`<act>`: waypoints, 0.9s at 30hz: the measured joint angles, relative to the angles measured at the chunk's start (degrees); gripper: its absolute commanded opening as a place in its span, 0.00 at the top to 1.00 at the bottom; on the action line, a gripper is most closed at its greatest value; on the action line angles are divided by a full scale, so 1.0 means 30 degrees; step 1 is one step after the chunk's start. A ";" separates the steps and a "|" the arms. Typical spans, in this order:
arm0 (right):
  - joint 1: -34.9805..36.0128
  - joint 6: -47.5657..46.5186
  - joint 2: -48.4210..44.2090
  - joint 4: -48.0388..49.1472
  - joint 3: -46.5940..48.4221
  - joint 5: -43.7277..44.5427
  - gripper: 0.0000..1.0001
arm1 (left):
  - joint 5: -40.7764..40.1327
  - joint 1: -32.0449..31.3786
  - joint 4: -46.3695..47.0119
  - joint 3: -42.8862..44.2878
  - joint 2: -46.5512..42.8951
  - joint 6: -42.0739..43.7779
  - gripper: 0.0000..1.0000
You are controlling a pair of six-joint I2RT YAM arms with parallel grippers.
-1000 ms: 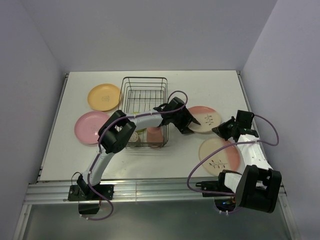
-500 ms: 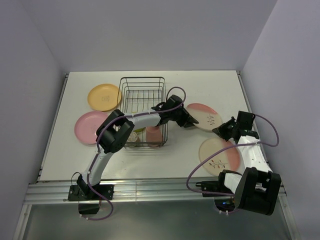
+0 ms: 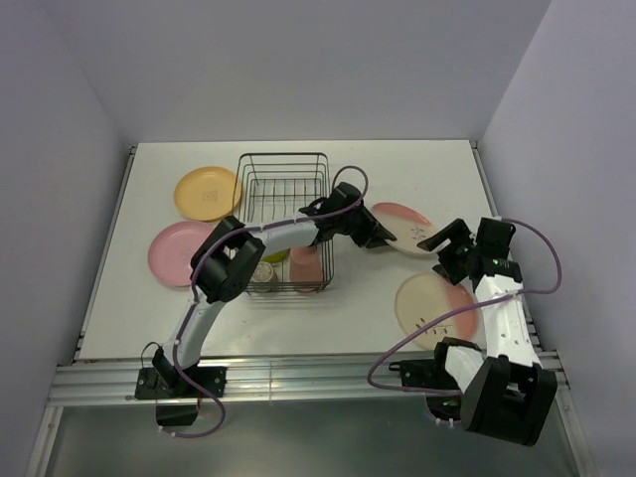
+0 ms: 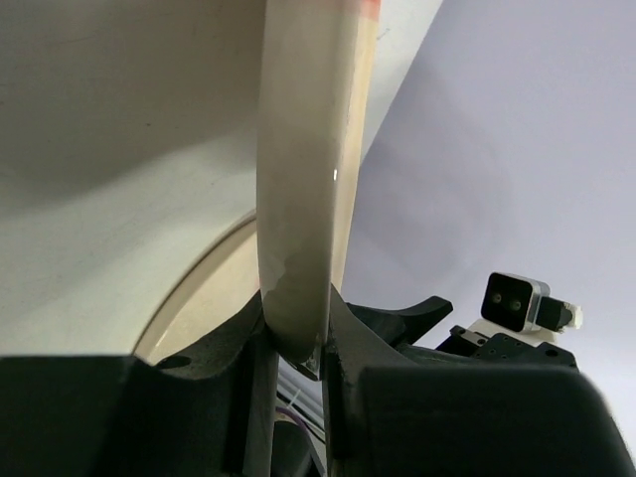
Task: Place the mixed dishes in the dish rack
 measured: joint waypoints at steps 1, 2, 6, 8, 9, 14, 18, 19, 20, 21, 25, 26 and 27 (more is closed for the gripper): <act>-0.0022 -0.0109 -0.0160 -0.0219 0.0117 0.0051 0.17 | 0.0117 0.0044 -0.0015 0.0117 0.0000 -0.0007 1.00; -0.0051 -0.0204 -0.0313 -0.0423 0.0255 0.0117 0.17 | 0.0226 0.0080 0.0029 0.0138 0.0000 -0.0044 1.00; -0.0131 -0.0590 -0.0561 -0.0947 0.0634 0.0335 0.17 | 0.0787 0.0211 0.0517 0.0138 0.0204 -0.0379 1.00; -0.0153 -0.0685 -0.0568 -0.1107 0.0648 0.0423 0.16 | 0.1056 0.0240 0.0998 0.0138 0.0459 -0.0634 1.00; -0.0153 -0.0729 -0.0568 -0.1180 0.0648 0.0452 0.16 | 0.1166 0.0248 0.1217 0.0138 0.0568 -0.0721 1.00; -0.0270 -0.0925 -0.0576 -0.1333 0.0648 0.0168 0.00 | 0.1807 0.0240 0.1945 0.0175 0.0962 -0.0627 1.00; -0.0685 -0.1027 -0.0612 -0.1319 0.0590 -0.0670 0.00 | 0.2244 0.0284 0.2288 0.0204 0.0962 -0.0328 1.00; -0.0845 -0.1035 -0.0656 -0.1311 0.0517 -0.0925 0.00 | 0.2353 0.0306 0.2441 0.0211 0.0962 -0.0233 1.00; -0.1071 -0.1035 -0.0692 -0.1290 0.0401 -0.1260 0.00 | 0.2470 0.0328 0.2579 0.0211 0.0962 -0.0146 1.00; -0.1348 -0.1035 -0.0721 -0.1239 0.0255 -0.1639 0.00 | 0.2594 0.0357 0.2754 0.0211 0.0962 -0.0051 1.00; -0.2193 -0.1013 -0.0765 -0.0940 -0.0568 -0.3016 0.00 | 0.2878 0.0452 0.3264 0.0211 0.0954 0.0219 1.00; -0.2353 -0.0969 -0.0765 -0.0874 -0.0780 -0.3359 0.00 | 0.2965 0.0495 0.3388 0.0211 0.0954 0.0262 1.00; -0.2506 -0.0947 -0.0765 -0.0794 -0.0998 -0.3679 0.00 | 0.3024 0.0510 0.3504 0.0204 0.0933 0.0328 1.00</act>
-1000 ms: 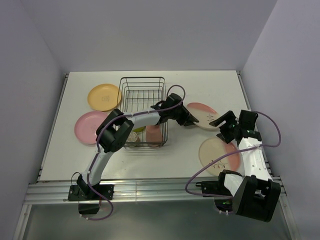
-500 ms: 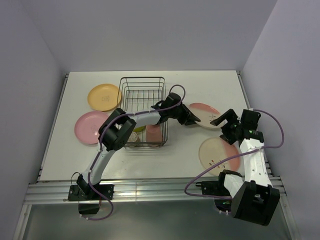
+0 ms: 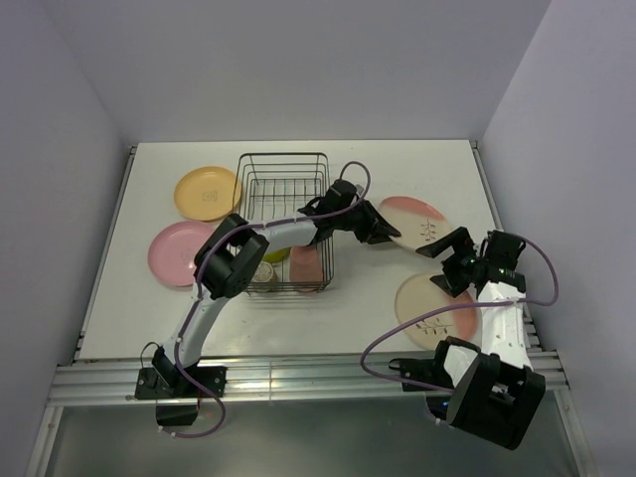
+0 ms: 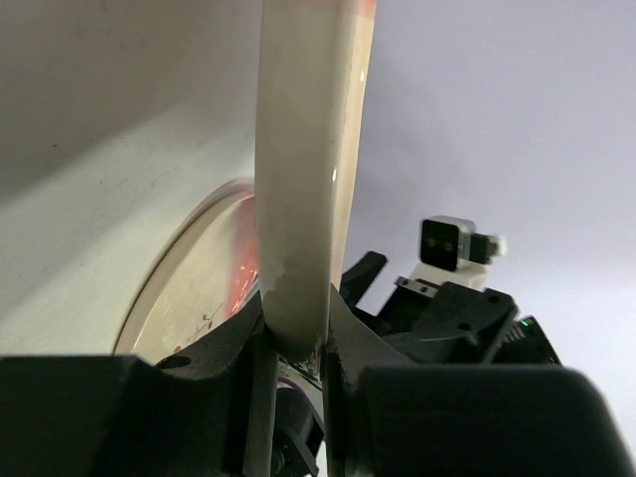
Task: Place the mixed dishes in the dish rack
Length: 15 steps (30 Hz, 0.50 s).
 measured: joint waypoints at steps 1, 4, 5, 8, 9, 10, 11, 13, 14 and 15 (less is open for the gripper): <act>-0.0153 0.0058 -0.0007 0.0080 -0.0197 -0.0342 0.00 | 0.0058 0.0022 0.0102 0.0000 -0.0015 0.0029 1.00; -0.0561 0.0335 -0.0022 0.0393 -0.0597 -0.1231 0.00 | 0.0189 0.0073 0.0794 -0.0386 -0.0291 0.0022 1.00; -0.0692 0.0437 -0.0051 0.0576 -0.0699 -0.1508 0.00 | 0.0233 0.0095 0.0940 -0.0568 -0.0459 0.0007 1.00; -0.0991 0.0758 -0.0182 0.1100 -0.0772 -0.2339 0.00 | 0.0539 0.0109 0.1545 -0.1617 -0.1421 -0.0007 1.00; -0.1064 0.0867 -0.0248 0.1362 -0.0772 -0.2565 0.01 | 0.0641 0.0109 0.1756 -0.1996 -0.1829 0.0000 1.00; -0.1115 0.0947 -0.0299 0.1588 -0.0765 -0.2827 0.03 | 0.0743 0.0109 0.1902 -0.2382 -0.2295 0.0007 1.00; -0.1137 0.0998 -0.0328 0.1741 -0.0765 -0.3002 0.05 | 0.0867 0.0109 0.2055 -0.2820 -0.2812 0.0015 1.00; -0.1144 0.1268 -0.0364 0.2142 -0.0750 -0.3541 0.09 | 0.1144 0.0109 0.2164 -0.3461 -0.3789 0.0058 1.00; -0.1158 0.1486 -0.0401 0.2426 -0.0721 -0.4058 0.12 | 0.1246 0.0109 0.2229 -0.3745 -0.4291 0.0211 1.00; -0.1158 0.1647 -0.0466 0.2637 -0.0648 -0.4379 0.24 | 0.1319 0.0109 0.2302 -0.3978 -0.4765 0.0248 1.00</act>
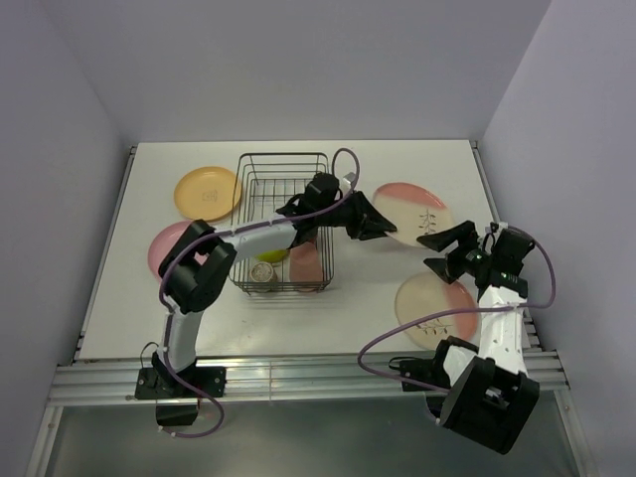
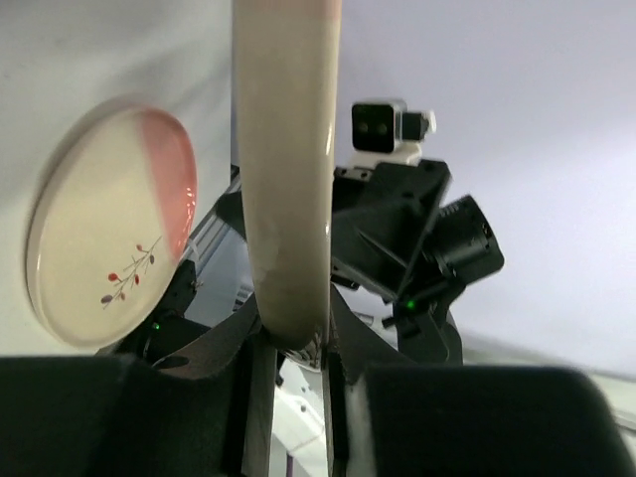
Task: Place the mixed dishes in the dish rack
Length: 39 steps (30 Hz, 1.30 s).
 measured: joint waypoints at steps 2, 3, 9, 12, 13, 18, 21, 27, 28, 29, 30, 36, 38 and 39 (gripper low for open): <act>0.0007 0.0517 -0.0255 0.0641 0.0138 -0.0801 0.35 | 0.0138 0.0022 0.0117 -0.0510 -0.0816 0.0182 1.00; 0.0022 0.0801 -0.0437 0.0903 0.0248 -0.1093 0.39 | 0.0197 0.0036 0.0146 -0.0831 -0.1282 0.0357 1.00; 0.0051 0.2878 -0.2215 0.2076 0.1239 -0.1625 0.40 | 0.1180 0.0029 0.0291 -0.3009 -0.4138 0.1370 1.00; 0.0386 0.4197 -0.2965 0.2841 0.1938 -0.1945 0.38 | 0.1362 0.0087 0.0998 -0.3803 -0.5384 0.1647 1.00; 0.0641 0.4626 -0.3053 0.3162 0.2229 -0.2004 0.35 | 0.1421 0.0131 0.1290 -0.4073 -0.5770 0.1712 1.00; 0.2776 0.6295 -0.2849 0.4962 0.3366 -0.1953 0.83 | 0.1909 0.0262 0.2244 -0.4983 -0.7140 0.1872 1.00; 0.4211 0.7038 -0.2463 0.6164 0.3920 -0.1501 1.00 | 0.2441 0.0648 0.1800 -0.5355 -0.7708 0.1858 1.00; 0.7694 0.5705 -0.0845 0.4561 0.7118 0.0867 1.00 | 0.2820 0.1756 -0.0408 -0.5493 -0.9442 0.3439 0.74; 0.8386 0.5319 -0.0576 0.4080 0.7839 0.1333 1.00 | 0.2812 0.2004 -0.0976 -0.5493 -0.9879 0.3803 0.60; 0.9049 0.4932 -0.0335 0.3759 0.8495 0.1785 1.00 | 0.2783 0.2215 -0.1508 -0.5493 -1.0353 0.4364 0.48; 0.9683 0.4656 -0.0146 0.3402 0.9092 0.2237 1.00 | 0.2637 0.2426 -0.2135 -0.5515 -1.0870 0.5173 0.26; 1.2233 0.3548 0.1246 0.0503 1.1060 0.4568 1.00 | 0.0554 0.3978 -0.6878 -0.5493 -1.3143 0.9296 0.05; 1.3267 0.3147 0.2244 -0.0561 1.2174 0.6062 1.00 | -0.0954 0.4714 -0.9056 -0.5486 -1.3894 1.0440 0.04; 1.3763 0.2936 0.2769 -0.0947 1.2721 0.6812 1.00 | -0.2069 0.5042 -1.0156 -0.5486 -1.4294 1.0914 0.04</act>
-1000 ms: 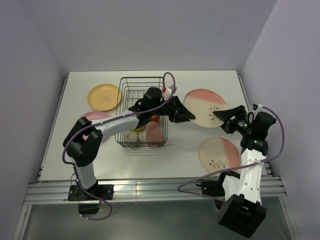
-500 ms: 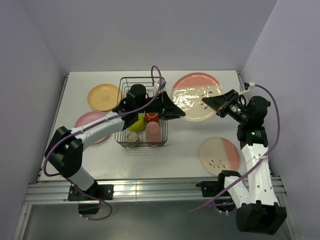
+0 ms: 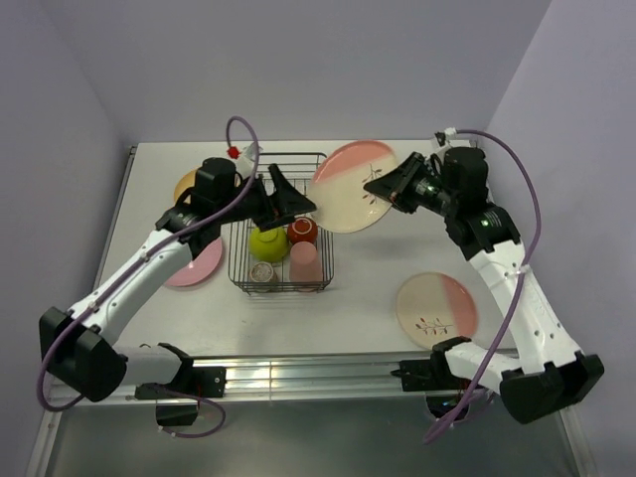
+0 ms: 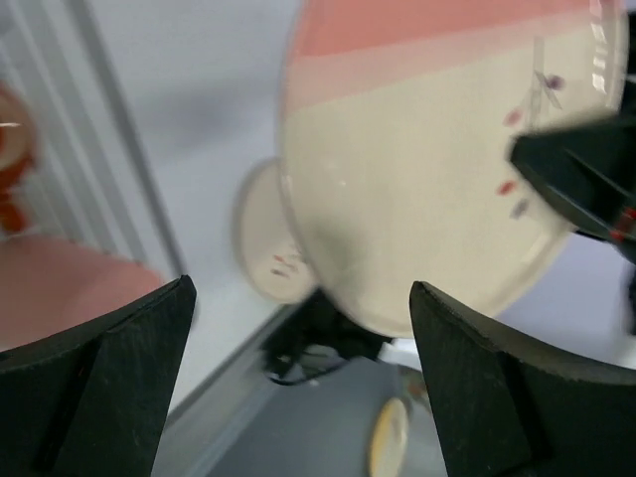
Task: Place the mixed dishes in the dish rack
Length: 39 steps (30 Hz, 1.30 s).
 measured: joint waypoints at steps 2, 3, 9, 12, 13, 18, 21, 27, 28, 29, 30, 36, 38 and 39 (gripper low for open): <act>0.1355 -0.0452 0.1188 -0.1005 0.1508 0.1727 1.00 | -0.2106 0.0612 -0.1953 0.0015 -0.0852 0.0801 0.03; 0.1996 -0.0685 0.1756 -0.1435 0.2251 0.2550 1.00 | -0.3359 0.0801 -0.2820 0.0015 -0.1253 0.1064 0.02; 0.5435 -0.2222 0.5297 -0.4022 0.7708 0.7941 1.00 | -1.0112 0.1501 -0.6608 -0.0277 -0.5034 0.1705 0.02; 0.6462 -0.3067 0.7322 -0.4962 1.0484 1.0302 1.00 | -1.1963 0.1523 -0.7038 -0.0692 -0.7796 0.1960 0.03; 0.6812 -0.3373 0.8196 -0.5544 1.1744 1.1169 1.00 | -1.2364 0.1523 -0.7111 -0.0750 -0.8582 0.2011 0.03; 0.7905 -0.5260 1.2364 -0.6994 1.6597 1.5030 1.00 | -1.3325 0.1523 -0.7104 -0.0882 -1.0914 0.2186 0.04; 0.8349 -0.6266 1.4506 -0.7715 1.8710 1.6640 1.00 | -1.3311 0.1523 -0.7082 -0.1581 -1.0936 0.2448 0.04; 0.9267 -0.8313 1.7070 -0.8837 2.0400 1.9628 1.00 | -1.3282 0.1523 -0.7315 -0.3337 -0.9967 0.2841 0.05; 0.9406 -0.8546 1.7274 -0.8954 2.0400 1.9999 1.00 | -1.3282 0.1523 -0.7322 -0.3606 -0.9865 0.2878 0.05; 0.9559 -0.8772 1.7449 -0.9071 2.0400 2.0422 1.00 | -1.3282 0.1523 -0.7278 -0.3854 -0.9806 0.2892 0.05; 0.9704 -0.9056 1.7653 -0.9143 2.0400 2.0830 1.00 | -1.3260 0.1523 -0.7271 -0.4116 -0.9785 0.2892 0.05; 1.0484 -1.0251 1.8396 -0.9245 2.0414 2.2906 1.00 | -1.2939 0.1523 -0.7176 -0.4758 -0.9442 0.2987 0.05; 1.0688 -1.0542 1.8549 -0.9282 2.0414 2.3387 1.00 | -1.2896 0.1523 -0.7147 -0.4758 -0.9347 0.3038 0.05; 1.0768 -1.0659 1.8615 -0.9282 2.0414 2.3569 1.00 | -1.2845 0.1523 -0.7147 -0.4758 -0.9347 0.3045 0.05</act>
